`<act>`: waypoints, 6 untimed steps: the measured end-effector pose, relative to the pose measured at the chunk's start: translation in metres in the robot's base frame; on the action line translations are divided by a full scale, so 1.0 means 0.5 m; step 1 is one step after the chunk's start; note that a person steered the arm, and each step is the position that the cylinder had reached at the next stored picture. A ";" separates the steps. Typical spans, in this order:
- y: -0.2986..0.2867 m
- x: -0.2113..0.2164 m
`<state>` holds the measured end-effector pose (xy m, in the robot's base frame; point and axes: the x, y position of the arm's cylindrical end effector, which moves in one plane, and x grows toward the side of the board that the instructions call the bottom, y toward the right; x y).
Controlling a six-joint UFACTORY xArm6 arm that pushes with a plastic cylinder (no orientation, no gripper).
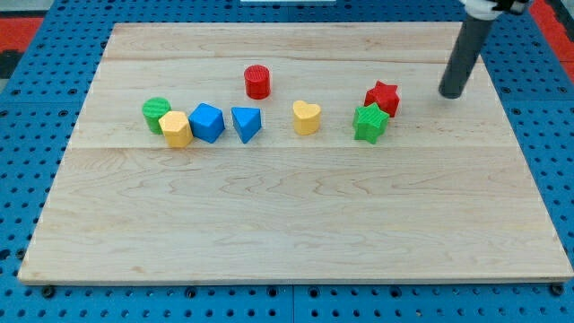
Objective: Push the green star towards left along with group of blocks
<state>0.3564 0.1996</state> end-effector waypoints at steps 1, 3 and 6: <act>-0.100 0.050; -0.266 -0.009; -0.172 0.010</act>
